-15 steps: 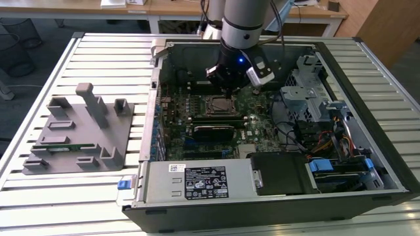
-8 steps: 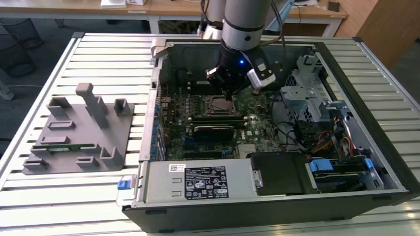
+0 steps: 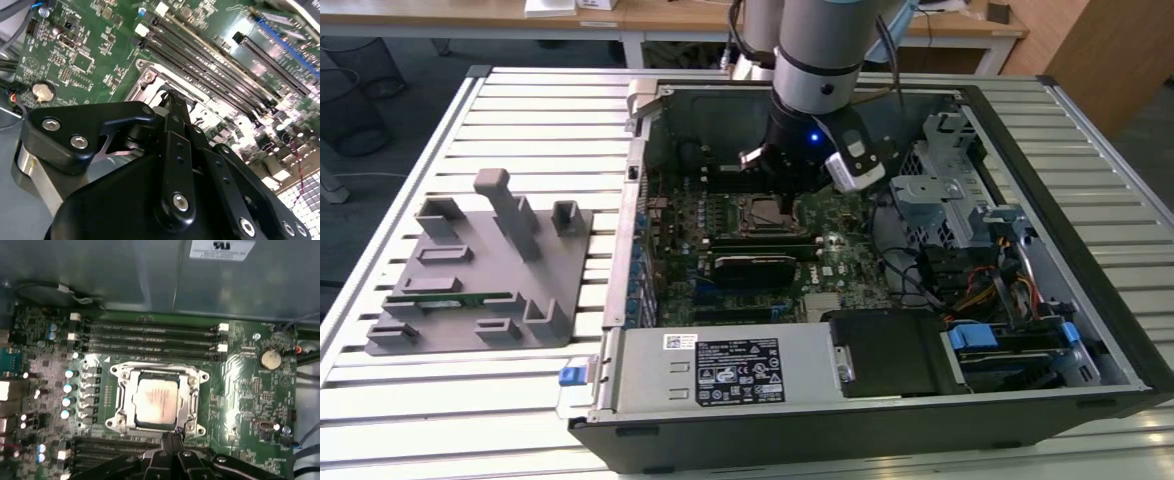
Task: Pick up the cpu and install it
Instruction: 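Install the second cpu locking lever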
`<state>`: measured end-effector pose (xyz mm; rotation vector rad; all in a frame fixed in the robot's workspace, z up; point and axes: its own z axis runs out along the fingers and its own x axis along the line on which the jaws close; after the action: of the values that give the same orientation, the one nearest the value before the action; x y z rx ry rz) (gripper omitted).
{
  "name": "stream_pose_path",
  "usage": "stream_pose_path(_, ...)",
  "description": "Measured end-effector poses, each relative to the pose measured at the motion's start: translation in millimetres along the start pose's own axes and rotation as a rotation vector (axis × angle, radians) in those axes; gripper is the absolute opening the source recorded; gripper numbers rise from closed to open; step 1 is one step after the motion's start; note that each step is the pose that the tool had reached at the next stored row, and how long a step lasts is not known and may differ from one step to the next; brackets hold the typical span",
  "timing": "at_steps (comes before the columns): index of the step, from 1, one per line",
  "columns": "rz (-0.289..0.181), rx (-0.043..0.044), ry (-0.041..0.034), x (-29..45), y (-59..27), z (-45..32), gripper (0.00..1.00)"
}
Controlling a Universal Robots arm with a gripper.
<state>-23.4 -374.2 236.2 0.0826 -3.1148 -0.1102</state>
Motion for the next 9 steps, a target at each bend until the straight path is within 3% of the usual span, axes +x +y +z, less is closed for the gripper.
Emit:
stream_pose_path(3,0.002,-0.0015,0.0215,-1.0,-0.4,-0.1,0.11)
stream_pose_path(9,0.002,-0.0018,0.0237,-0.3,-10.5,-0.6,0.11)
